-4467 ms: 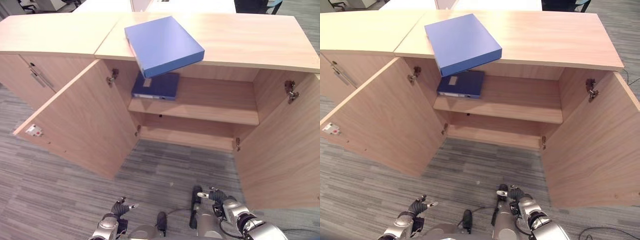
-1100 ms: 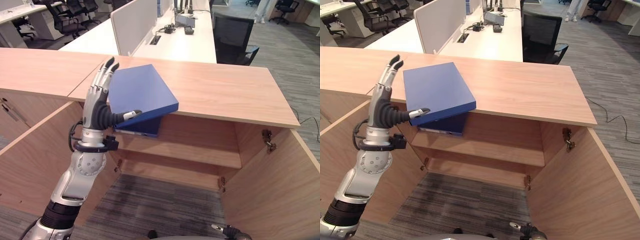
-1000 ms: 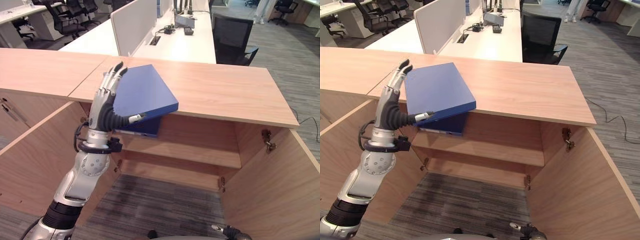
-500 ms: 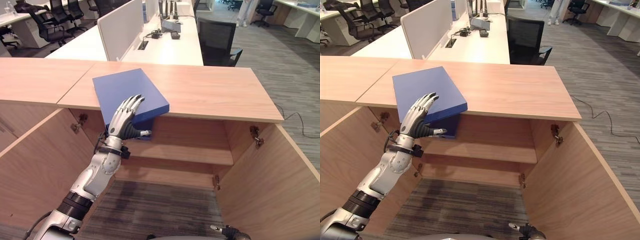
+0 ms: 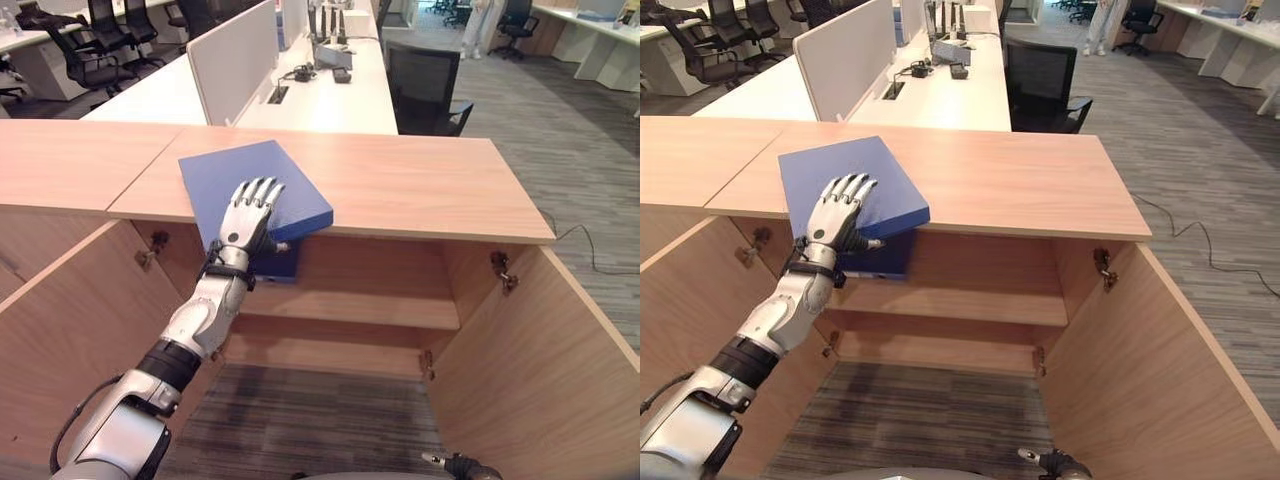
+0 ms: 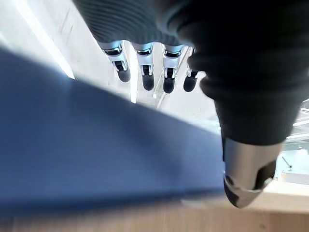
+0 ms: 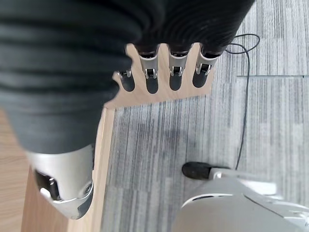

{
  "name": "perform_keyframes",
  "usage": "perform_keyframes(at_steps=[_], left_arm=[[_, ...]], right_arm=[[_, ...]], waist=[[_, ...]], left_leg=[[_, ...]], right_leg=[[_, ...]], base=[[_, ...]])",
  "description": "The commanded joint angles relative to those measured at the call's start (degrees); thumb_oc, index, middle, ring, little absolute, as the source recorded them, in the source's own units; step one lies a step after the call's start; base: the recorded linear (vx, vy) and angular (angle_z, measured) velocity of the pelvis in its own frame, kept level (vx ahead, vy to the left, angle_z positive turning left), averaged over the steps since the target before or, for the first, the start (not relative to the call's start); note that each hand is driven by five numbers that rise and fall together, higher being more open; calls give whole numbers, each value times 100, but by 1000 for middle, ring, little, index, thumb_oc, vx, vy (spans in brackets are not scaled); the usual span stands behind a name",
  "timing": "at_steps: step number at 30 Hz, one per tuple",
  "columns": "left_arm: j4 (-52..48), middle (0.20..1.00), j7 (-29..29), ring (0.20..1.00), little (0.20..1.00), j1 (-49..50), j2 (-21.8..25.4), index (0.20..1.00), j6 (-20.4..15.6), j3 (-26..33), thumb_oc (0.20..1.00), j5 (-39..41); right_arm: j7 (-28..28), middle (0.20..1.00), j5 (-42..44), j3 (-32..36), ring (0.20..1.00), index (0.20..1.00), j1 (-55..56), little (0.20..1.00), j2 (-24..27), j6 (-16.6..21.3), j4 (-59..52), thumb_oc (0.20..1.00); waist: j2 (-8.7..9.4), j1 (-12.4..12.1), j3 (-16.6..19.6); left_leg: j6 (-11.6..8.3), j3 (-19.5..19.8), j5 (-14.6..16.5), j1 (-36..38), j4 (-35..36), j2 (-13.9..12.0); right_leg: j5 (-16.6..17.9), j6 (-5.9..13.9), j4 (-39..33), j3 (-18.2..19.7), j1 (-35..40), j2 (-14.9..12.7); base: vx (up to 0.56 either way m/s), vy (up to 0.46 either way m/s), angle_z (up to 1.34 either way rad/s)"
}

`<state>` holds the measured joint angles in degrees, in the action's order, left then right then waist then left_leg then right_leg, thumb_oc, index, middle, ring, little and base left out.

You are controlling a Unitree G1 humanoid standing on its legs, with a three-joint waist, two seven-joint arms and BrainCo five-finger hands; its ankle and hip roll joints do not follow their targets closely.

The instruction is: Put the empty folder in the office cabinet

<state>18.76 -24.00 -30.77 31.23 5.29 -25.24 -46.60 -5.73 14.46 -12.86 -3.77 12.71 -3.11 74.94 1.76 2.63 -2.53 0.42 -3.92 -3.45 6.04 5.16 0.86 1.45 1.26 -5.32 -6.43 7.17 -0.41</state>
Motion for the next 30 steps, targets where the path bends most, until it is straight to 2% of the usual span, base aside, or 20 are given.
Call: perform_keyframes(at_steps=[1,5,25,30], left_arm=[[540,1000,-302,1000,1000,-1028,-6,1000,208,-102,1000,-310],[1206,1000,-352,1000,1000,-1419,-71,1000,377,-429,1000,-416],[1807,1000,-179,1000,1000,-1136,-128,1000,560,-395,1000,-241],[2560,1000,-154,1000,1000,-1275,-122,1000,787,-455,1000,-270]], right_arm=[[-73,1000,-170,-256,1000,1000,-429,1000,-2,55,416,1000],[-54,1000,-154,-372,1000,1000,-432,1000,-8,72,462,1000],[-13,1000,-164,-355,1000,1000,-352,1000,-3,56,438,1000],[9,1000,-193,-404,1000,1000,-336,1000,1,63,435,1000]], waist=[[208,-37,-3],[174,28,22],[170,42,73],[152,70,93]], left_leg=[[-19,-43,912,252,-16,41],[-22,-95,920,289,-16,48],[-3,-187,998,464,-16,40],[-10,-218,998,492,-16,30]], right_leg=[[123,726,32,-27,-99,-579],[139,740,32,-9,-94,-585],[82,735,35,21,19,-569],[74,734,32,41,33,-552]], base=[[-4,1,-5],[-7,11,-7],[1,0,-1],[6,-6,-6]])
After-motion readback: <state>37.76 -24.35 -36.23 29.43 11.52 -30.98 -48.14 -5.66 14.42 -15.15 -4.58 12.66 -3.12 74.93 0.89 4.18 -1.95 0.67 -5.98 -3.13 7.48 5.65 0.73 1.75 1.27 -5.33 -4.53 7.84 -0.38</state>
